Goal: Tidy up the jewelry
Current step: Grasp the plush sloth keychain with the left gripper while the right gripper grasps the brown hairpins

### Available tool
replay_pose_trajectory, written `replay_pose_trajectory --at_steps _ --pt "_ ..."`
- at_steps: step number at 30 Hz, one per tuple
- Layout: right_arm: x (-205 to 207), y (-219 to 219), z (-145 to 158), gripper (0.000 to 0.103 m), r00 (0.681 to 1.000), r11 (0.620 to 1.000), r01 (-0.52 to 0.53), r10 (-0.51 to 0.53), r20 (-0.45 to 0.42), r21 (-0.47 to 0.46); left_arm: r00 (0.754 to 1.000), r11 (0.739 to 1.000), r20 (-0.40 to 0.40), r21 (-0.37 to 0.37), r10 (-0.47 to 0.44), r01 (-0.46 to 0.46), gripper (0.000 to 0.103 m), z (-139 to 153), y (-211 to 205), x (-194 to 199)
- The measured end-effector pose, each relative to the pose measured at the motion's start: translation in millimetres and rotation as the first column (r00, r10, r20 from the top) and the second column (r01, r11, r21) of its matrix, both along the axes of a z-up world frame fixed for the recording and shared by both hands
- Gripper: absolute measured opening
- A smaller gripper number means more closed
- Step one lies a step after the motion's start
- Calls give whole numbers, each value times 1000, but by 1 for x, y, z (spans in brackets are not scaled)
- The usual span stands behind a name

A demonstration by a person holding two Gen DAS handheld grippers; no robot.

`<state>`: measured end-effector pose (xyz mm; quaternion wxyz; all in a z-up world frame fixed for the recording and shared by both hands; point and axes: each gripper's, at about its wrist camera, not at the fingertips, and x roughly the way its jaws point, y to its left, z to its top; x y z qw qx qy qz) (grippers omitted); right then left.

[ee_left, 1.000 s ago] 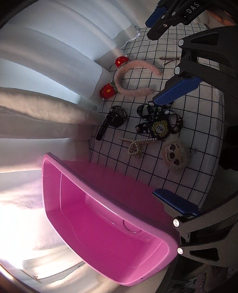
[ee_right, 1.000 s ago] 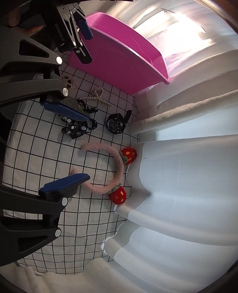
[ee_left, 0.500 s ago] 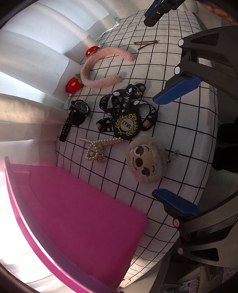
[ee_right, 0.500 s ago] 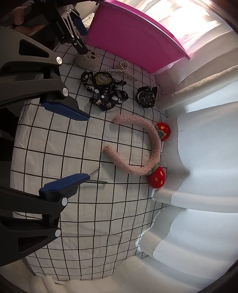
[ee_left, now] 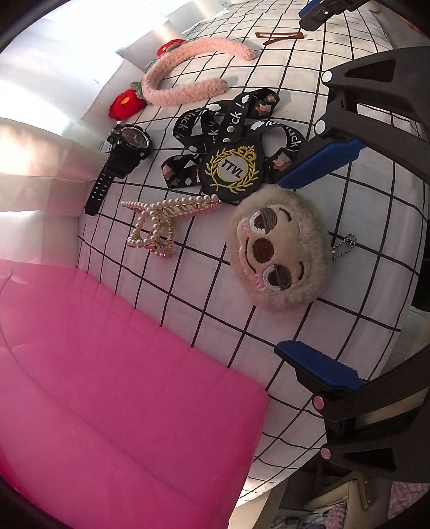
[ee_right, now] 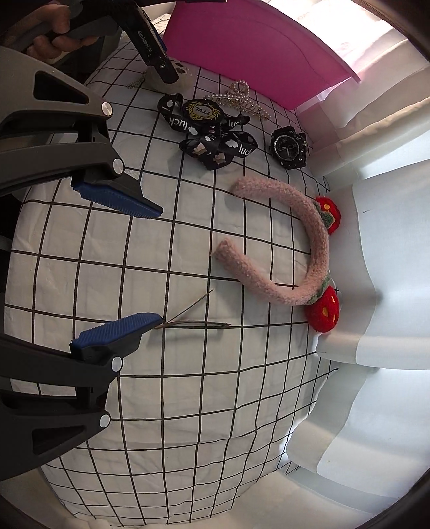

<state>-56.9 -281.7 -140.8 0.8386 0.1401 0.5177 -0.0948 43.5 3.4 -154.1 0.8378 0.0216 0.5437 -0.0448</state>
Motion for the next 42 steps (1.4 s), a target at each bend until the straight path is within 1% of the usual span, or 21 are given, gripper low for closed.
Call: replay_pose_trajectory --at_steps 4,8,14,20,28,30,32,37,39,40,41,42 --pt "2 -10 -12 57 999 999 31 -32 -22 -19 1000 1000 -2 -4 -4 4 91 -5 1 2" --pt "6 -25 -25 57 996 997 77 -78 -47 -15 1000 1000 -6 -8 -13 13 91 -10 1 4" --pt "17 -39 -41 57 994 996 93 -94 -64 -16 1000 1000 -9 -22 -19 19 91 -14 1 8" --pt "25 -41 -42 57 994 995 90 -91 -51 -34 1000 999 -9 -28 -21 20 91 -14 3 6" --pt "26 -29 -45 57 996 992 63 -69 -52 -110 999 1000 -30 -6 -24 23 93 -26 -1 9" --pt "26 -30 -45 57 996 992 65 -71 -48 -110 998 1000 -50 2 -24 24 93 -33 -2 12" --pt "26 -28 -45 57 996 991 63 -69 -48 -116 999 999 -36 18 -30 31 95 -35 -5 13" --pt "27 -25 -47 56 997 992 64 -69 -47 -113 999 1000 -34 16 -10 11 96 -37 -5 20" --pt "27 -24 -46 52 997 992 58 -63 -46 -115 1000 1000 -31 13 -6 7 93 -36 -6 21" --pt "27 -22 -45 46 997 992 53 -59 -45 -118 1000 1000 -25 12 -10 11 91 -36 -7 20" --pt "27 -21 -44 40 998 992 47 -53 -45 -121 1000 1000 -21 13 -17 17 86 -35 -8 20" --pt "27 -19 -43 37 998 992 42 -48 -45 -122 1000 1000 -18 11 -23 24 81 -34 -8 18"
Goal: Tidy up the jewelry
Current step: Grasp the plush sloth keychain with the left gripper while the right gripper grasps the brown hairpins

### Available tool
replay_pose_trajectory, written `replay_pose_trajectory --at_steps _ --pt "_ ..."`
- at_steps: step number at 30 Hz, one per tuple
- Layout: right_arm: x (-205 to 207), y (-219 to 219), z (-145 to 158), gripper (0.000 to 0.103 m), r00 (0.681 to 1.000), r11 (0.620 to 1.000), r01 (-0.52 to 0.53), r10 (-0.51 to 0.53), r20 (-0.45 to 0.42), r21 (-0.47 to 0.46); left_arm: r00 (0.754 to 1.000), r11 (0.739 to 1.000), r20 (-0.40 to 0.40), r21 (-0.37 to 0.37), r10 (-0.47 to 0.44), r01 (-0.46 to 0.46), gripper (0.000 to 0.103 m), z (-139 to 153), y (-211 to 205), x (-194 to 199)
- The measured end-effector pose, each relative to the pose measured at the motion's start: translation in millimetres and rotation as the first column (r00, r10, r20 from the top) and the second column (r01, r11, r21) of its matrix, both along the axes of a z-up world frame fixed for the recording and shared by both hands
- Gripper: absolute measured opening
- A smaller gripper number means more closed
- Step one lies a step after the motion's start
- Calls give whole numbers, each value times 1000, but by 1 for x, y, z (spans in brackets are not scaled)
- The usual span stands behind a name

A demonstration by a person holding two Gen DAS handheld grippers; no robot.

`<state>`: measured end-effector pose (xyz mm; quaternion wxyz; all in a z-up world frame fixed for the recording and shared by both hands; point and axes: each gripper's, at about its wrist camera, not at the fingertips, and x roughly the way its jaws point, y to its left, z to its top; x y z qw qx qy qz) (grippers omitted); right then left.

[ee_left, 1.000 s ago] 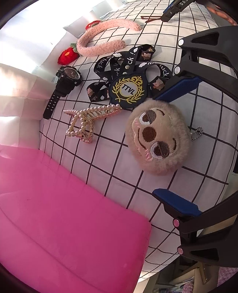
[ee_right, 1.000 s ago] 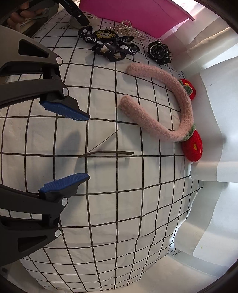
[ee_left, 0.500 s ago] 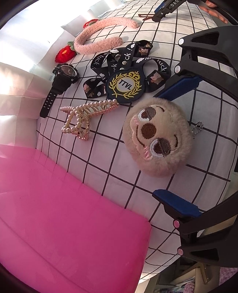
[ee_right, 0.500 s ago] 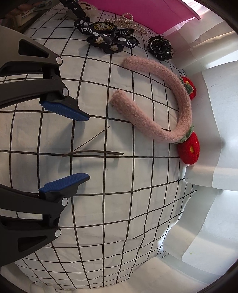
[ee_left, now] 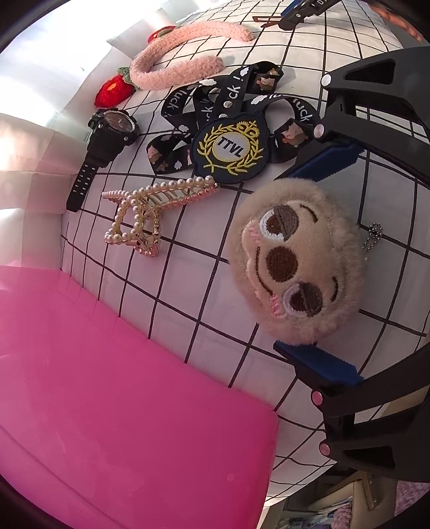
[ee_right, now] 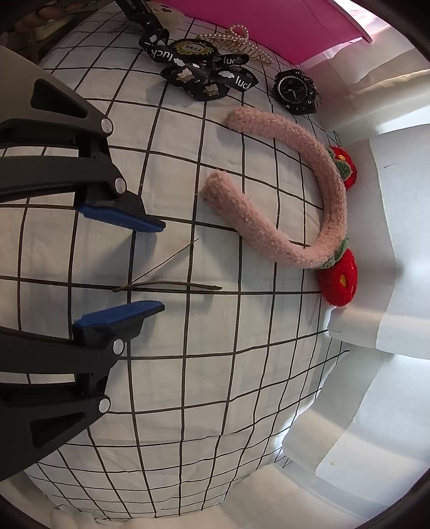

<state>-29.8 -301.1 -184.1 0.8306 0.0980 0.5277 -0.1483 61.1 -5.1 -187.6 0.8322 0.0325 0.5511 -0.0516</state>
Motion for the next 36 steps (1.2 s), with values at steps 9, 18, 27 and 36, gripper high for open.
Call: replay_pose_trajectory --at_steps 9,18,27,36 --pt "3 12 2 9 1000 999 -22 22 -2 -30 1000 1000 5 -8 10 -10 63 5 -2 -4" --pt "0 18 7 8 999 999 -31 32 14 -19 1000 1000 24 -23 7 -6 57 13 2 -7" --pt "-2 22 27 8 998 999 -36 36 53 -9 996 999 86 -46 -8 12 57 44 4 -15" --pt "2 30 51 8 993 998 -59 58 102 -2 992 997 126 -69 -24 33 57 72 3 -16"
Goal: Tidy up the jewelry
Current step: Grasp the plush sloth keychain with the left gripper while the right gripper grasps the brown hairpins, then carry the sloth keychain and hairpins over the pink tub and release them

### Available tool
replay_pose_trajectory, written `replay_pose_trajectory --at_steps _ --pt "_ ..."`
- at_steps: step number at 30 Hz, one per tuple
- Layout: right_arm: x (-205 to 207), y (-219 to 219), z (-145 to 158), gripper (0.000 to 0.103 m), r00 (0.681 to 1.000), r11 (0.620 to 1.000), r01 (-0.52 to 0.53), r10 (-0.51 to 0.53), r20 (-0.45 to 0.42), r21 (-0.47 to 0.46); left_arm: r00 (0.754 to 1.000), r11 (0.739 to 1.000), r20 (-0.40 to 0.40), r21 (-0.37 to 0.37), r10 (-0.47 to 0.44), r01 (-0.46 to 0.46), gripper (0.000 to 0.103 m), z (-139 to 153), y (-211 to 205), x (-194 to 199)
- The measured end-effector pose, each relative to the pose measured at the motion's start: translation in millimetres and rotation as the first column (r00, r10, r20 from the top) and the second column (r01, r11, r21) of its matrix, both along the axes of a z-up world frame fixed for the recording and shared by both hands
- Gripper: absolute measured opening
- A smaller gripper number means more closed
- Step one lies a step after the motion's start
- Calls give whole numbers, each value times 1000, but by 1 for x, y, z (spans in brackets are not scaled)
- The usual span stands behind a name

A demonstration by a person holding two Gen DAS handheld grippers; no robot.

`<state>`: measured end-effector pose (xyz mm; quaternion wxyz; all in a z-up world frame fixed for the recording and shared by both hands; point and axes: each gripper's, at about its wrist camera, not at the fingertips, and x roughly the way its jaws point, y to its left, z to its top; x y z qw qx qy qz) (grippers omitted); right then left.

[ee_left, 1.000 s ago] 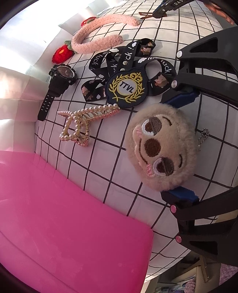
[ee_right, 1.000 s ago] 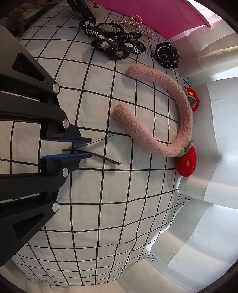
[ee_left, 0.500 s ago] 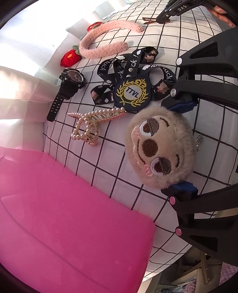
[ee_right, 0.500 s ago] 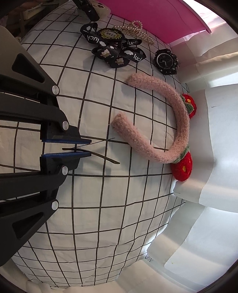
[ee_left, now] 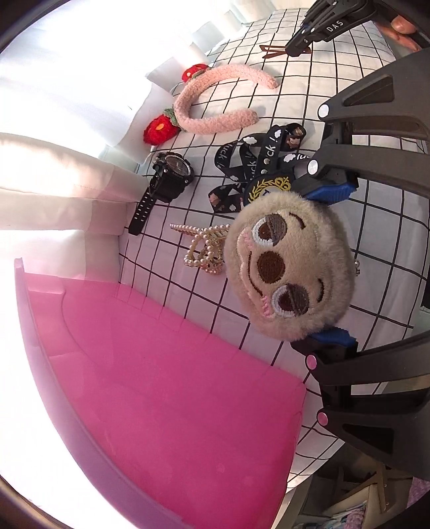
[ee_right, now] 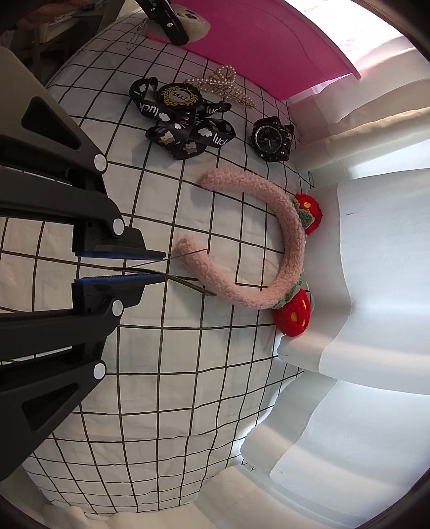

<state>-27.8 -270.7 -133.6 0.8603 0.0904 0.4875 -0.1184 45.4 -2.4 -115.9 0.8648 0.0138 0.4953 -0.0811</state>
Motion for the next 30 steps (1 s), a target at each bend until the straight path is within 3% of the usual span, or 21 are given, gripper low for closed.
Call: replay_pose_trajectory --at_steps 8,17,24,30 --pt "8 7 36 8 998 1000 -25 25 56 -6 998 999 49 -30 -27 29 57 31 -13 3" --pt "33 30 102 8 982 996 -86 89 165 -31 989 998 146 -57 -26 34 57 96 -11 15" --pt "69 79 143 8 952 981 -192 196 237 -38 978 998 207 -55 20 -8 57 142 18 31" --pt "103 136 174 8 906 950 -311 309 291 -39 966 996 243 -40 93 -86 57 169 62 46"
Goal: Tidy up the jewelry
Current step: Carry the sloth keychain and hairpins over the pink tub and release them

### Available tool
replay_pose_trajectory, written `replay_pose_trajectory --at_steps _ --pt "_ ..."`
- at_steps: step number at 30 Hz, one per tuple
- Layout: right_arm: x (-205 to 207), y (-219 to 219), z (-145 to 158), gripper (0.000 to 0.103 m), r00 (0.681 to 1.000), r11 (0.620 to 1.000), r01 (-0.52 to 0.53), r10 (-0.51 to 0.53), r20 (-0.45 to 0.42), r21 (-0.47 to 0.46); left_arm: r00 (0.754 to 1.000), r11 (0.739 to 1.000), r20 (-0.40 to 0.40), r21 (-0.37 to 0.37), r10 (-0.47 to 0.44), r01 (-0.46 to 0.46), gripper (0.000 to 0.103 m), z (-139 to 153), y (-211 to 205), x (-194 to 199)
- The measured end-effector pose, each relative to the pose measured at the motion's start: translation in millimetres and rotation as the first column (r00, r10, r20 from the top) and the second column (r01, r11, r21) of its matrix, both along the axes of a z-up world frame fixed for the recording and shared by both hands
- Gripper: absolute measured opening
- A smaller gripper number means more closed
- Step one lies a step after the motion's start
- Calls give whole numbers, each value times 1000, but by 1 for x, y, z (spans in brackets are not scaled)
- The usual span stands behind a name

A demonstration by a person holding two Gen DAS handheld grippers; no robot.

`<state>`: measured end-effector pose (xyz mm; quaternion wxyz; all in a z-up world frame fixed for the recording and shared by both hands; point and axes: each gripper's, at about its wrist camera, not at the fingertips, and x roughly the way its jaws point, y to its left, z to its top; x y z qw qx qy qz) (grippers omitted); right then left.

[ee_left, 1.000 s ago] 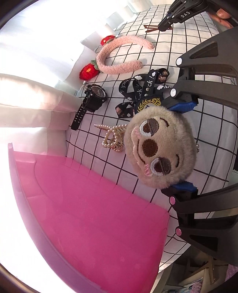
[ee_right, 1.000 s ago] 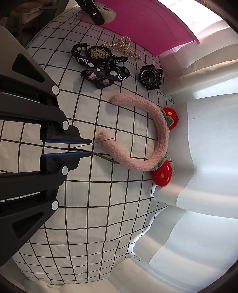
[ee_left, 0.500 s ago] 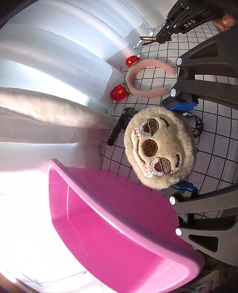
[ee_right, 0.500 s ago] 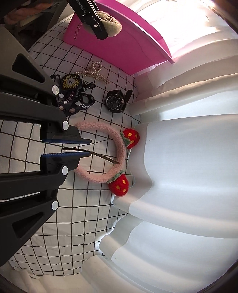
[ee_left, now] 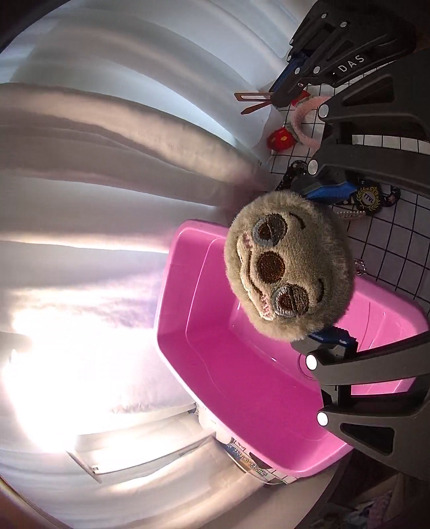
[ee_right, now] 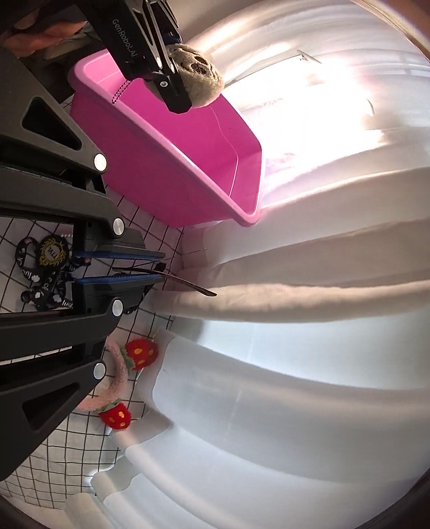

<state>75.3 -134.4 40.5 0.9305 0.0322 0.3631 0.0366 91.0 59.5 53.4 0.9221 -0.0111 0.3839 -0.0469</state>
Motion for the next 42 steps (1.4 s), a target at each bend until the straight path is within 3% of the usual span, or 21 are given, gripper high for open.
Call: replay_pose_trajectory --at_steps 8,18,36,42 --pt "44 81 23 8 986 986 -165 164 31 7 990 990 2 25 138 -138 57 14 78 22" --pt "91 156 3 8 955 955 -292 294 -46 43 971 973 -77 51 227 -224 57 -8 140 54" --pt "144 200 -51 8 913 949 -313 314 -260 47 941 975 -257 57 221 -214 59 -71 162 87" --pt "153 206 -65 13 895 950 -312 306 -323 37 923 979 -325 47 204 -200 65 -87 161 96"
